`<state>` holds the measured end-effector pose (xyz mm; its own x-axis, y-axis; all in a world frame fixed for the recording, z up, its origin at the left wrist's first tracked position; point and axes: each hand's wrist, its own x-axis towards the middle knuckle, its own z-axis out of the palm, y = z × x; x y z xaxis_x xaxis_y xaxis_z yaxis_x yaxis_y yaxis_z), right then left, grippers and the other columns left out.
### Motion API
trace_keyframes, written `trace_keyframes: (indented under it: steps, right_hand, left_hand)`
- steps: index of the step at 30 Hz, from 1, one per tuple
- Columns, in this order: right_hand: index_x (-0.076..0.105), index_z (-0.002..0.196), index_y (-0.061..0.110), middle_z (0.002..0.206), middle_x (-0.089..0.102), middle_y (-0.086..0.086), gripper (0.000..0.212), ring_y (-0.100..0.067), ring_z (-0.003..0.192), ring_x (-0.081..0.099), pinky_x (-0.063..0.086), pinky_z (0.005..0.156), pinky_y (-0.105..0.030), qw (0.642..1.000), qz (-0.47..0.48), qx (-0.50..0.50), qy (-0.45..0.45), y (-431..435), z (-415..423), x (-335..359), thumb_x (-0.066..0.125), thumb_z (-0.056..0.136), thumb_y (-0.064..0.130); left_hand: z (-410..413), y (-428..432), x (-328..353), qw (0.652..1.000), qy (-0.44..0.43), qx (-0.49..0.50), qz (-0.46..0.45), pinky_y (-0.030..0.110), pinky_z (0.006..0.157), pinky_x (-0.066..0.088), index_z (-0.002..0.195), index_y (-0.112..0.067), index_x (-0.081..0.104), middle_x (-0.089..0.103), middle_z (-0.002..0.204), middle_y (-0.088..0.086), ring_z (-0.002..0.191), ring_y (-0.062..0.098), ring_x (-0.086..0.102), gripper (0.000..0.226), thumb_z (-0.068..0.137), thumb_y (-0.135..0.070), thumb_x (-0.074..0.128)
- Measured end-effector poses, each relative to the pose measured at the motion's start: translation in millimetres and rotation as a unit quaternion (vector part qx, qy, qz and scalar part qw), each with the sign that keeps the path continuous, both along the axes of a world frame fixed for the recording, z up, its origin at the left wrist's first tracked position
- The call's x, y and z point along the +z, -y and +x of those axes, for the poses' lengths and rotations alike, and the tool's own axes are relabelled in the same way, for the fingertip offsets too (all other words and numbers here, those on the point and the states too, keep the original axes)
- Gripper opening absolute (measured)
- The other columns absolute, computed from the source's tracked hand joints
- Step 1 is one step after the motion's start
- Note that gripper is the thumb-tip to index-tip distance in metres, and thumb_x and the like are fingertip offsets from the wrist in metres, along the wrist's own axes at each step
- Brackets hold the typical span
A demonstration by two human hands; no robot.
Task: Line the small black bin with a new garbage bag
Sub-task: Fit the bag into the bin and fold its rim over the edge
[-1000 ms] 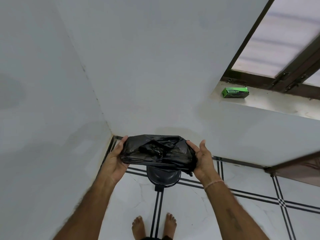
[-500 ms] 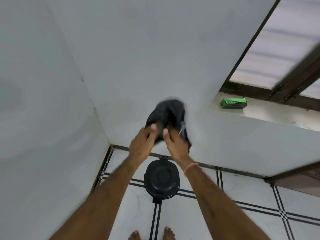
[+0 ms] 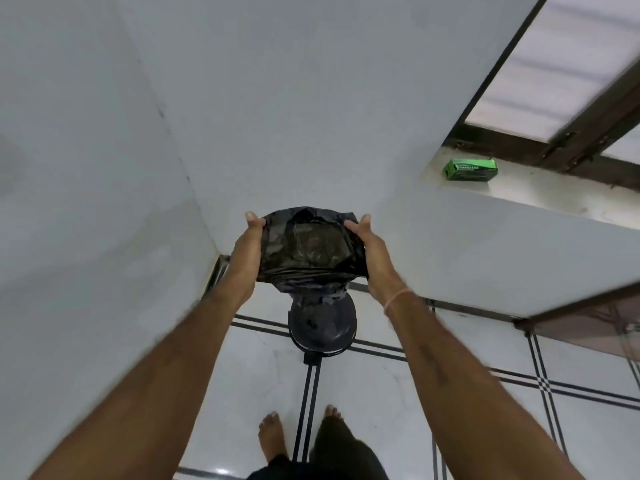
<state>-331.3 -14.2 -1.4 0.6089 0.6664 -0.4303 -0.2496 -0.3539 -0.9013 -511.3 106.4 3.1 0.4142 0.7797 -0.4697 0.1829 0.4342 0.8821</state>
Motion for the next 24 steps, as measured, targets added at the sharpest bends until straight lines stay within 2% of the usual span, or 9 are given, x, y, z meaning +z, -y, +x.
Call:
trace_keyframes:
  steps: [4,7,9,12,17,19,21,22,24]
  right_hand:
    - [0.06,0.146,0.021,0.138,0.069,-0.001,0.072,-0.019,0.125,0.066,0.053,0.109,-0.038,1.0,0.017,0.013,-0.013,6,-9,0,0.038,0.1,0.072]
    - [0.07,0.116,0.036,0.126,0.074,0.001,0.05,-0.015,0.112,0.071,0.057,0.093,-0.031,1.0,0.013,0.017,-0.021,5,-12,4,0.039,0.1,0.071]
    - [0.071,0.108,0.036,0.122,0.075,0.001,0.049,-0.016,0.111,0.072,0.057,0.095,-0.032,0.999,0.019,0.018,-0.024,0,-11,3,0.041,0.098,0.073]
    - [0.071,0.103,0.037,0.111,0.076,0.008,0.046,-0.01,0.105,0.072,0.057,0.093,-0.028,0.999,0.027,0.02,-0.013,-11,-9,1,0.039,0.1,0.07]
    - [0.076,0.108,0.035,0.107,0.081,0.009,0.047,-0.015,0.112,0.073,0.057,0.097,-0.032,0.999,0.025,0.01,-0.039,-22,-1,-15,0.043,0.101,0.069]
    - [0.072,0.106,0.039,0.105,0.077,0.015,0.042,-0.011,0.113,0.07,0.055,0.089,-0.024,0.999,0.01,0.001,-0.048,-21,4,-26,0.04,0.103,0.066]
    - [0.069,0.123,0.035,0.116,0.074,0.012,0.052,-0.013,0.118,0.068,0.054,0.088,-0.023,0.999,-0.002,-0.007,-0.053,-17,10,-40,0.041,0.098,0.071]
    - [0.066,0.133,0.032,0.121,0.073,0.01,0.06,-0.012,0.117,0.068,0.054,0.088,-0.022,0.998,-0.009,-0.008,-0.059,-15,13,-49,0.041,0.096,0.073]
    - [0.069,0.126,0.033,0.111,0.077,0.018,0.052,0.0,0.101,0.073,0.056,0.079,-0.016,0.997,-0.018,-0.012,-0.076,-10,20,-73,0.038,0.101,0.067]
  left_hand:
    - [-6,2,-8,1.0,0.009,-0.015,0.003,0.02,0.076,0.049,0.11,-0.04,0.067,0.07,0.097,-0.017,0.095,0.003,0.066,0.056,0.102,-0.069,0.02]
    - [-10,0,-13,0.999,0.025,-0.017,0.021,0.029,0.096,0.052,0.117,-0.038,0.071,0.075,0.112,-0.009,0.11,0.011,0.068,0.064,0.099,-0.074,0.022]
    - [-9,-5,-14,0.999,0.024,-0.02,0.025,0.034,0.104,0.051,0.125,-0.036,0.071,0.075,0.12,-0.005,0.115,0.013,0.067,0.07,0.097,-0.078,0.022]
    - [-6,-10,-9,0.999,0.036,-0.013,0.028,0.025,0.087,0.052,0.118,-0.037,0.073,0.076,0.114,-0.007,0.107,0.007,0.069,0.065,0.1,-0.073,0.021]
    - [3,-15,-21,0.999,0.032,-0.011,0.031,0.027,0.102,0.049,0.132,-0.032,0.064,0.071,0.121,-0.007,0.114,0.009,0.065,0.067,0.1,-0.072,0.02]
    - [7,-15,-34,0.999,0.018,-0.018,0.02,0.035,0.113,0.043,0.141,-0.032,0.06,0.068,0.133,-0.005,0.125,0.015,0.061,0.079,0.093,-0.082,0.022]
    - [12,-15,-54,1.0,0.008,-0.011,-0.001,0.045,0.119,0.039,0.147,-0.035,0.055,0.063,0.143,-0.004,0.133,0.018,0.057,0.097,0.078,-0.097,0.028]
    - [15,-15,-68,1.0,0.002,-0.006,-0.019,0.047,0.12,0.038,0.147,-0.037,0.054,0.062,0.145,-0.004,0.134,0.019,0.057,0.101,0.073,-0.1,0.03]
    - [22,-13,-89,0.999,-0.009,-0.008,-0.047,0.047,0.118,0.041,0.145,-0.041,0.055,0.064,0.14,-0.007,0.132,0.019,0.059,0.092,0.077,-0.097,0.03]
